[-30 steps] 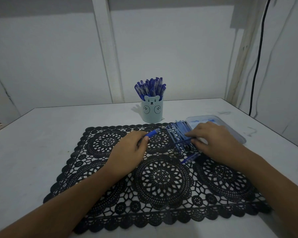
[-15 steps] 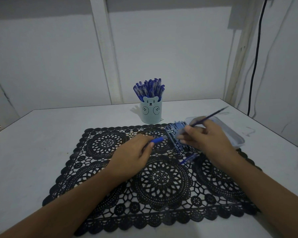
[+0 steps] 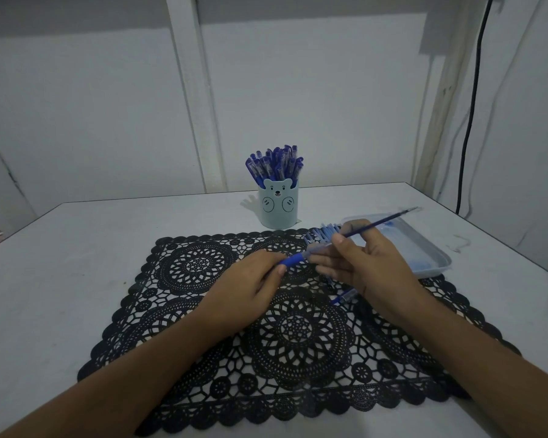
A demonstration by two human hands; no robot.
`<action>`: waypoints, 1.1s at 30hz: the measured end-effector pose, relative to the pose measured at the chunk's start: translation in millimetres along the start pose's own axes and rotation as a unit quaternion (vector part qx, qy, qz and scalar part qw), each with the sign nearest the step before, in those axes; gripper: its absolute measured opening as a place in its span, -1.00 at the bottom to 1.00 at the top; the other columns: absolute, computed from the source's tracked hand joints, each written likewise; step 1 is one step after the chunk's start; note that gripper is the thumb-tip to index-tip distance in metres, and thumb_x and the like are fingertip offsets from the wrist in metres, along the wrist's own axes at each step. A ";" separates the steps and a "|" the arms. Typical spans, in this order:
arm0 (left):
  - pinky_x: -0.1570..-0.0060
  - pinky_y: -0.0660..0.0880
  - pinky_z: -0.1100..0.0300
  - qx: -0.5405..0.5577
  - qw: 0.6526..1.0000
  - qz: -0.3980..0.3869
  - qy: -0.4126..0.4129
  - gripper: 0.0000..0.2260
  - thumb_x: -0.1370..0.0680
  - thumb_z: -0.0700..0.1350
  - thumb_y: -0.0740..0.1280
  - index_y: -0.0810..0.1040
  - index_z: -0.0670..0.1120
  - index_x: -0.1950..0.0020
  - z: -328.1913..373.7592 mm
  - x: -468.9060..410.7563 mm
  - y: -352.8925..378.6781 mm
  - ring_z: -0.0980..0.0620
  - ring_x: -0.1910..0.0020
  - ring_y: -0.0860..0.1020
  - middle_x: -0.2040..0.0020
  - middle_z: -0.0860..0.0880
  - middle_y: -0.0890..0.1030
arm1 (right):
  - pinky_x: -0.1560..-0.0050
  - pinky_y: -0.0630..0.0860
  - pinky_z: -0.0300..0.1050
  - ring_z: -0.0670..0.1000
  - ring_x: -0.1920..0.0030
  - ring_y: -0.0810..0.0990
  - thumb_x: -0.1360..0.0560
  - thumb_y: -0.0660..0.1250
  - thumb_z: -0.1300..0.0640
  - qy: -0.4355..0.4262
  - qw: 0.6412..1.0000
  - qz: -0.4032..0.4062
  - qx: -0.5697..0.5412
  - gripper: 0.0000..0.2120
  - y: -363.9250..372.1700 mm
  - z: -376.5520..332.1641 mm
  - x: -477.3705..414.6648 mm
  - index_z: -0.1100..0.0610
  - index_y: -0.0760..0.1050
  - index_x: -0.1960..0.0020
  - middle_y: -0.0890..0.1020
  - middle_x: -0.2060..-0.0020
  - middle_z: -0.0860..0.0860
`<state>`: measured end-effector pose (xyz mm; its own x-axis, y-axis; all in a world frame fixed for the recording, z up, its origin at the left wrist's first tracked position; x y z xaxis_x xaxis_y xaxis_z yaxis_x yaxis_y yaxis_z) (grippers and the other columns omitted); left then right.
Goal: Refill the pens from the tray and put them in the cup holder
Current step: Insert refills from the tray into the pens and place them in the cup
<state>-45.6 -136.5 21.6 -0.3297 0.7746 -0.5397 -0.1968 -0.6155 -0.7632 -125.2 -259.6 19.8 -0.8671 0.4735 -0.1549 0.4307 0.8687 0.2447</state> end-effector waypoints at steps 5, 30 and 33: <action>0.16 0.30 0.50 0.020 1.000 0.012 0.012 -0.71 -0.58 -0.03 0.11 0.52 -0.12 -0.14 3.1 -0.1 -3.7 0.23 0.14 0.43 0.21 0.23 0.44 | 0.11 0.62 -0.15 0.06 0.14 0.68 -0.56 0.15 0.21 0.013 0.999 -0.025 -0.028 -0.95 3.4 1.5 1.3 0.18 0.36 0.07 0.68 0.16 0.19; 0.22 0.31 0.52 0.053 0.998 0.036 -0.016 -0.75 -0.56 -0.07 0.14 0.54 -0.11 -0.11 -2.4 -0.6 -8.7 0.30 0.20 0.45 0.26 0.21 0.47 | 0.27 0.45 -0.25 -0.14 0.28 0.50 -0.55 0.17 0.08 -0.057 0.989 0.038 0.134 -0.81 0.1 -8.5 7.7 0.03 0.49 -0.11 0.56 0.24 -0.06; 0.21 0.33 0.48 0.050 0.998 0.025 -0.015 -0.74 -0.57 -0.04 0.13 0.54 -0.10 -0.11 -1.2 -0.3 -7.1 0.27 0.19 0.46 0.24 0.20 0.48 | 0.35 0.48 -0.23 -0.09 0.33 0.51 -0.56 0.15 0.12 -0.095 0.989 0.098 0.053 -0.89 -10.9 -17.8 8.4 0.10 0.44 0.03 0.55 0.30 -0.03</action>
<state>-43.0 -132.2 26.8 -0.3678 0.7393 -0.5641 -0.2708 -0.6655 -0.6955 -141.7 -267.7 32.9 -0.7058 0.6444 -0.2942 0.6187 0.7630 0.1871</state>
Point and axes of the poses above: each hand's wrist, its own x-axis away from the middle knuckle, its own y-axis out of the palm, z = x × y, the point moved 8 cm from there along -x, towards the middle knuckle
